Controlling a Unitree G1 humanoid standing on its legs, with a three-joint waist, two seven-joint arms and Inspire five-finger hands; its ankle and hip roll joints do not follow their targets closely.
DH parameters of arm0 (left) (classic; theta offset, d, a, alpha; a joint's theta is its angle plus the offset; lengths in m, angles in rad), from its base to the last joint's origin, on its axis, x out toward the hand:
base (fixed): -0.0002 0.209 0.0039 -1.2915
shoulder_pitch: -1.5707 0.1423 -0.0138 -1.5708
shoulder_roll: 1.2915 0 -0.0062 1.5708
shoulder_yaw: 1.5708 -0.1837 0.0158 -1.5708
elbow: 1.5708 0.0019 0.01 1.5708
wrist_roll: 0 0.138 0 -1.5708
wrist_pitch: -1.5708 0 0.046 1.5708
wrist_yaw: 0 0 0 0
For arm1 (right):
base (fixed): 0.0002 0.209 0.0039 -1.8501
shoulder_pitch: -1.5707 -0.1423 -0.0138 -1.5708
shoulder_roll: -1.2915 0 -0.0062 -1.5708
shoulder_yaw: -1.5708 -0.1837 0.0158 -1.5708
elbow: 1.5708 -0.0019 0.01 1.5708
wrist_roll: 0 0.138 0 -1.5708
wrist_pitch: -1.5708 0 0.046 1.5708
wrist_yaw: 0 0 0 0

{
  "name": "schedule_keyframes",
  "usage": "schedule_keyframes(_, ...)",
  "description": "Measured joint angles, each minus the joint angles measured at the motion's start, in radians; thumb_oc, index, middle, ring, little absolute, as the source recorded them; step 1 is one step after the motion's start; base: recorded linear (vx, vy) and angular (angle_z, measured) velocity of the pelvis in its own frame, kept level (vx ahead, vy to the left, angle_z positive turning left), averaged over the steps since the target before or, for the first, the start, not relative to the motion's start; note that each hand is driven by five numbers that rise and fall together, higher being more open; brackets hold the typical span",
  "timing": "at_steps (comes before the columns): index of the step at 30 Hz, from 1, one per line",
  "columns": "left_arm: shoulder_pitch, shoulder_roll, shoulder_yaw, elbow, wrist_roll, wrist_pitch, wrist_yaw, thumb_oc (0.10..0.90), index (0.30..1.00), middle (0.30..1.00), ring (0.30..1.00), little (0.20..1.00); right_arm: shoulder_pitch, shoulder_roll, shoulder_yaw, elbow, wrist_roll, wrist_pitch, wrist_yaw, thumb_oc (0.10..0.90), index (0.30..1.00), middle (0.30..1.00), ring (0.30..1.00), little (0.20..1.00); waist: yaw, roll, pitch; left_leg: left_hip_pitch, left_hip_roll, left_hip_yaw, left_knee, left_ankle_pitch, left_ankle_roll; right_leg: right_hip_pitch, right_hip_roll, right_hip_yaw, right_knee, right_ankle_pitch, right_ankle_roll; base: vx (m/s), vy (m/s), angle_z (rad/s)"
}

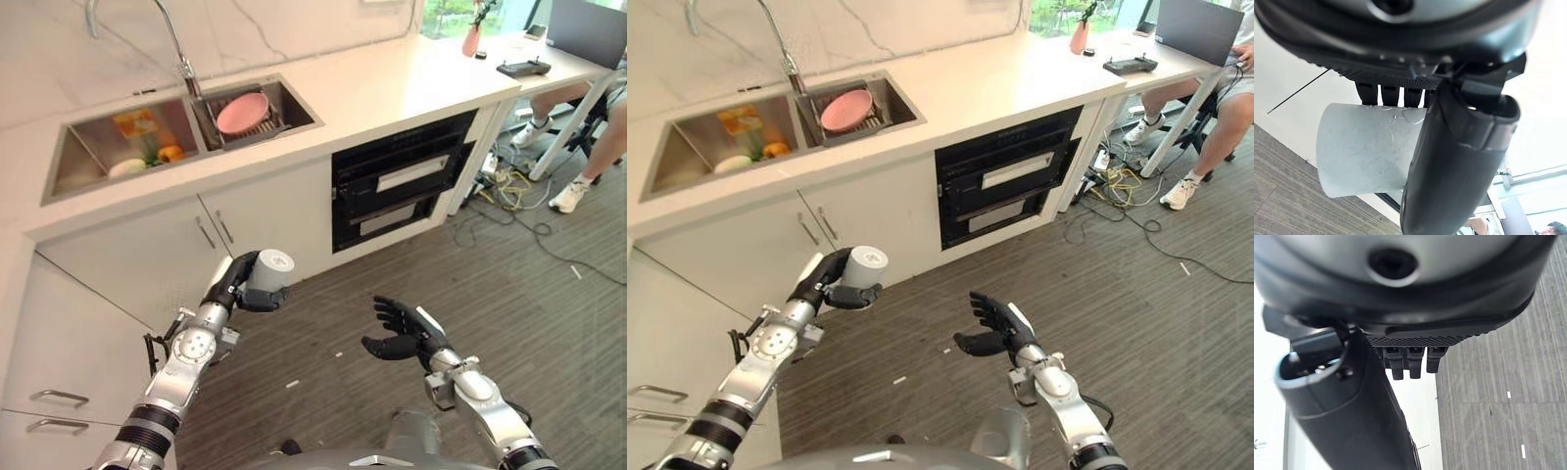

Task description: Place the dishes in the dishwasher.

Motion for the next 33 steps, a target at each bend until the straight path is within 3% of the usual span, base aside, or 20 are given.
schedule_keyframes(2, 0.005, -0.011, 0.001, 0.02, 0.0, 0.0, -0.001, 0.4, 0.3, 0.3, 0.3, 0.3, 0.002, -0.001, -0.001, 0.004, 0.0, -0.001, -0.006, 0.8, 0.9, 0.9, 0.9, 0.9, -0.008, -0.007, -0.005, 0.018, 0.022, -0.012, -0.004, -0.021, -0.038, 0.019, 0.048, -0.021, -0.164, 0.093, -0.018, 0.25, -0.104, 0.2)
schedule_keyframes(4, 0.016, -0.026, 0.001, 0.02, 0.0, 0.0, -0.005, 0.4, 0.3, 0.3, 0.3, 0.3, 0.002, -0.011, -0.007, 0.008, 0.0, -0.001, -0.012, 0.8, 0.9, 0.9, 0.9, 0.9, -0.013, 0.007, -0.004, 0.046, 0.043, -0.02, 0.002, -0.022, -0.074, 0.057, 0.081, -0.047, -0.185, 0.217, -0.064, 0.26, -0.171, 0.14)
schedule_keyframes(5, 0.022, -0.051, 0.001, 0.019, 0.001, 0.0, -0.011, 0.4, 0.3, 0.3, 0.3, 0.3, 0.003, -0.029, -0.022, 0.01, -0.001, -0.001, -0.013, 0.8, 0.9, 0.9, 0.9, 0.9, -0.014, 0.041, -0.008, 0.057, 0.08, -0.02, 0.0, -0.028, -0.086, 0.085, 0.119, -0.07, -0.203, 0.208, -0.127, 0.26, -0.194, 0.17)
schedule_keyframes(8, 0.019, -0.107, 0.001, 0.01, 0.001, -0.004, -0.031, 0.4, 0.3, 0.3, 0.3, 0.3, 0.013, -0.076, -0.082, 0.014, -0.002, -0.004, -0.019, 0.8, 0.9, 0.9, 0.9, 0.9, -0.02, 0.081, -0.019, 0.067, 0.125, -0.021, 0.009, -0.005, -0.11, 0.156, 0.169, -0.121, -0.251, 0.189, -0.17, 0.29, -0.224, 0.37)
schedule_keyframes(9, 0.018, -0.113, 0.001, 0.009, 0.001, -0.005, -0.033, 0.4, 0.3, 0.3, 0.3, 0.3, 0.009, -0.086, -0.099, 0.014, -0.002, -0.004, -0.023, 0.8, 0.9, 0.9, 0.9, 0.9, -0.018, 0.089, -0.022, 0.064, 0.134, -0.027, 0.023, -0.003, -0.114, 0.164, 0.18, -0.127, -0.251, 0.171, -0.158, 0.25, -0.257, 0.24)
schedule_keyframes(12, 0.019, -0.117, 0.001, 0.01, 0.001, -0.007, -0.033, 0.4, 0.3, 0.3, 0.3, 0.3, 0.006, -0.087, -0.144, 0.009, -0.002, -0.008, -0.035, 0.8, 0.9, 0.9, 0.9, 0.9, -0.013, 0.085, -0.02, 0.031, 0.142, -0.059, 0.151, -0.013, -0.136, 0.206, 0.164, -0.132, -0.251, 0.152, -0.165, 0.16, -0.265, 0.14)
schedule_keyframes(13, 0.015, -0.115, 0.004, 0.012, -0.002, -0.008, -0.033, 0.4, 0.3, 0.3, 0.3, 0.3, 0.002, -0.088, -0.144, 0.011, -0.002, -0.007, -0.038, 0.8, 0.9, 0.9, 0.9, 0.9, -0.015, 0.08, -0.018, -0.013, 0.149, -0.092, 0.253, -0.018, -0.17, 0.215, 0.153, -0.126, -0.239, 0.125, -0.151, 0.09, -0.256, 0.3)
schedule_keyframes(14, 0.005, -0.117, 0.012, 0.012, -0.004, -0.01, -0.028, 0.4, 0.3, 0.3, 0.3, 0.3, 0.002, -0.087, -0.146, 0.006, -0.002, -0.007, -0.038, 0.8, 0.9, 0.9, 0.9, 0.9, -0.01, 0.056, -0.002, -0.087, 0.143, -0.131, 0.411, 0.01, -0.229, 0.22, 0.125, -0.119, -0.212, 0.104, -0.164, 0.1, -0.204, 0.33)
schedule_keyframes(15, -0.001, -0.116, 0.011, 0.012, -0.004, -0.01, -0.024, 0.4, 0.3, 0.3, 0.3, 0.3, 0.007, -0.087, -0.147, -0.004, -0.002, -0.007, -0.039, 0.8, 0.9, 0.9, 0.9, 0.9, -0.011, 0.035, 0.009, -0.133, 0.143, -0.143, 0.498, 0.029, -0.244, 0.233, 0.108, -0.121, -0.216, 0.112, -0.172, 0.07, -0.062, 0.23)
schedule_keyframes(17, -0.001, -0.121, 0.01, 0.014, -0.009, -0.013, -0.018, 0.4, 0.3, 0.3, 0.3, 0.3, -0.002, -0.09, -0.146, -0.01, -0.002, -0.005, -0.043, 0.8, 0.9, 0.9, 0.9, 0.9, 0.012, 0.028, 0.018, -0.226, 0.136, -0.189, 0.653, 0.112, -0.251, 0.245, 0.093, -0.114, -0.208, 0.086, -0.185, 0.24, -0.008, 0.01)
schedule_keyframes(18, 0.0, -0.119, 0.009, 0.014, -0.012, -0.013, -0.02, 0.4, 0.3, 0.3, 0.3, 0.3, -0.005, -0.087, -0.145, -0.015, -0.002, -0.009, -0.049, 0.8, 0.9, 0.9, 0.9, 0.9, 0.019, 0.017, 0.023, -0.258, 0.118, -0.203, 0.674, 0.087, -0.249, 0.267, 0.087, -0.118, -0.237, 0.088, -0.18, 0.27, 0.059, -0.06)
schedule_keyframes(19, 0.0, -0.12, 0.009, 0.014, -0.012, -0.014, -0.018, 0.4, 0.3, 0.3, 0.3, 0.3, -0.007, -0.087, -0.145, -0.015, -0.002, -0.009, -0.052, 0.8, 0.9, 0.9, 0.9, 0.9, 0.018, 0.023, 0.022, -0.262, 0.112, -0.208, 0.641, 0.074, -0.247, 0.267, 0.088, -0.115, -0.246, 0.089, -0.178, 0.32, 0.231, -0.31)
schedule_keyframes(20, 0.005, -0.117, 0.012, 0.013, -0.012, -0.017, -0.016, 0.4, 0.3, 0.3, 0.3, 0.3, -0.019, -0.089, -0.141, -0.013, -0.002, -0.011, -0.052, 0.8, 0.9, 0.9, 0.9, 0.9, 0.031, 0.046, 0.016, -0.232, 0.108, -0.179, 0.455, 0.035, -0.233, 0.256, 0.113, -0.084, -0.249, 0.087, -0.181, 0.15, 0.17, -0.51)
schedule_keyframes(21, 0.003, -0.115, 0.011, 0.013, -0.012, -0.017, -0.015, 0.4, 0.3, 0.3, 0.3, 0.3, -0.026, -0.092, -0.141, -0.012, -0.002, -0.011, -0.052, 0.8, 0.9, 0.9, 0.9, 0.9, 0.034, 0.062, 0.019, -0.204, 0.109, -0.173, 0.332, 0.041, -0.224, 0.246, 0.124, -0.067, -0.25, 0.086, -0.182, 0.23, 0.25, -0.74)
schedule_keyframes(22, -0.004, -0.117, 0.01, 0.015, -0.012, -0.021, -0.014, 0.4, 0.3, 0.3, 0.3, 0.3, -0.032, -0.086, -0.136, -0.004, -0.002, -0.01, -0.056, 0.8, 0.9, 0.9, 0.9, 0.9, 0.037, 0.074, 0.02, -0.174, 0.114, -0.169, 0.108, 0.062, -0.177, 0.232, 0.144, -0.043, -0.25, 0.085, -0.179, 0.15, 0.108, -0.57)
schedule_keyframes(25, -0.009, -0.12, -0.01, 0.026, -0.011, -0.023, -0.014, 0.4, 0.3, 0.3, 0.3, 0.3, -0.015, -0.091, -0.124, 0.002, -0.004, -0.01, -0.053, 0.8, 0.9, 0.9, 0.9, 0.9, 0.025, 0.085, 0.019, -0.171, 0.172, -0.154, 0.009, 0.112, -0.169, 0.233, 0.163, -0.027, -0.258, 0.088, -0.146, 0.27, 0.102, -0.42)
schedule_keyframes(27, -0.007, -0.128, -0.03, 0.027, -0.011, -0.022, -0.018, 0.4, 0.3, 0.3, 0.3, 0.3, -0.003, -0.124, -0.115, 0.002, -0.007, -0.011, -0.049, 0.8, 0.9, 0.9, 0.9, 0.9, -0.016, 0.137, 0.017, -0.156, 0.216, -0.137, -0.004, 0.13, -0.14, 0.254, 0.195, -0.025, -0.259, 0.083, -0.107, 0.25, 0.135, -0.23)
schedule_keyframes(29, 0.0, -0.092, -0.027, 0.024, -0.009, -0.015, -0.02, 0.4, 0.3, 0.3, 0.3, 0.3, 0.013, -0.071, -0.113, 0.024, -0.015, -0.008, -0.053, 0.8, 0.9, 0.9, 0.9, 0.9, -0.019, 0.07, 0.001, -0.124, 0.154, -0.088, 0.0, 0.102, -0.122, 0.257, 0.128, 0.001, -0.258, 0.1, -0.073, 0.23, 0.174, -0.47)
schedule_keyframes(30, 0.0, -0.069, -0.026, 0.024, -0.009, -0.015, -0.02, 0.4, 0.3, 0.3, 0.3, 0.3, 0.024, -0.051, -0.108, 0.02, -0.018, -0.009, -0.049, 0.8, 0.9, 0.9, 0.9, 0.9, -0.023, 0.054, -0.008, -0.114, 0.131, -0.072, 0.001, 0.09, -0.113, 0.255, 0.107, 0.002, -0.258, 0.104, -0.068, 0.1, 0.08, -0.34)
schedule_keyframes(33, -0.003, -0.033, -0.006, 0.024, -0.004, -0.015, -0.009, 0.4, 0.3, 0.3, 0.3, 0.3, 0.028, -0.029, -0.071, 0.013, -0.019, -0.009, -0.036, 0.8, 0.9, 0.9, 0.9, 0.9, -0.013, 0.051, -0.01, -0.081, 0.108, -0.046, 0.002, 0.082, -0.107, 0.261, 0.082, 0.009, -0.253, 0.124, -0.059, 0.1, 0.065, -0.33)
